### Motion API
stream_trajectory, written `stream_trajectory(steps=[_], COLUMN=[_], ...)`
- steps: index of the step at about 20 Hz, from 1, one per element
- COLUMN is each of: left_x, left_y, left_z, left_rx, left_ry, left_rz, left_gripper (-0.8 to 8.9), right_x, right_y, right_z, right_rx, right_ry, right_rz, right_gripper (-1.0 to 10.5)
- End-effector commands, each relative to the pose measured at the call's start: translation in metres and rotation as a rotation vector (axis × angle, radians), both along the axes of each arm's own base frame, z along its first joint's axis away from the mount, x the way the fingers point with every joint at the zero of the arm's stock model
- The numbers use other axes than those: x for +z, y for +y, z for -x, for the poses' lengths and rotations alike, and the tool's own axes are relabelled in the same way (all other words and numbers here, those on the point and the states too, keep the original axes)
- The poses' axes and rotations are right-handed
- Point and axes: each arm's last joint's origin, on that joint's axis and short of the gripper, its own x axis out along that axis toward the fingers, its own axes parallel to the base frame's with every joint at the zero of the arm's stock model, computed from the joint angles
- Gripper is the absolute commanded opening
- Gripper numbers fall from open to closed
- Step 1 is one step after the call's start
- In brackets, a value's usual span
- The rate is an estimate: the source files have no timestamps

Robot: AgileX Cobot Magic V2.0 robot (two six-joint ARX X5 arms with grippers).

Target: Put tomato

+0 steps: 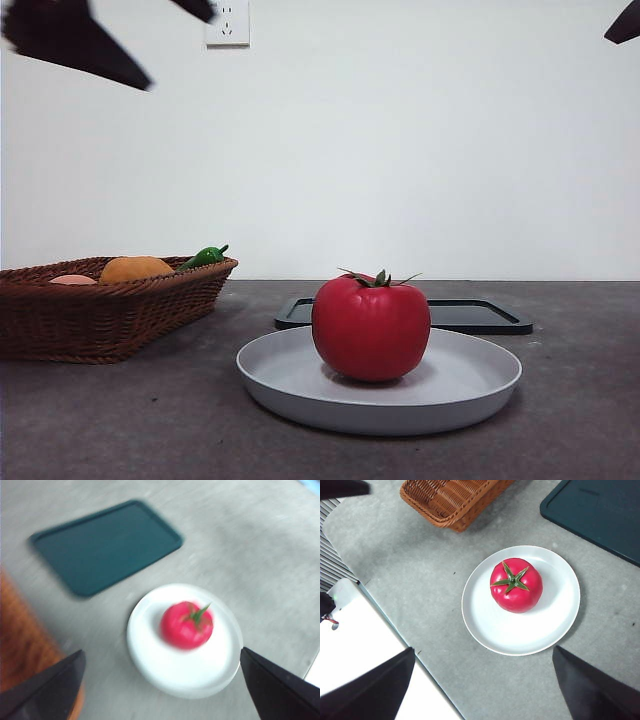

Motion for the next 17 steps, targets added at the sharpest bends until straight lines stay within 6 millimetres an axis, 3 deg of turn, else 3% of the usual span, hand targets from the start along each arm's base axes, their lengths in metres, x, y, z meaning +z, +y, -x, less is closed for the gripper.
stream_trajectory(steps=[1, 6, 12, 17], left_x=[0.004, 0.001, 0.0, 0.0], left_y=[0.01, 0.018, 0.019, 0.018], left_z=[0.011, 0.034, 0.037, 0.036], left_rx=[-0.01, -0.112, -0.118, -0.118], left_ry=[0.027, 0.169, 0.191, 0.183], left_rz=[-0.03, -0.019, -0.021, -0.018], left_gripper=[4.95, 4.95, 4.95, 4.95], right_x=[0.005, 0.003, -0.004, -0.012], right_y=[0.001, 0.003, 0.009, 0.031], right_z=[-0.002, -0.007, -0.02, -0.042], right_rx=[0.009, 0.01, 0.015, 0.067], right_ry=[-0.026, -0.011, 0.028, 0.027], right_rz=[-0.006, -0.002, 0.01, -0.005], right_gripper=[4.4, 4.4, 4.4, 4.4])
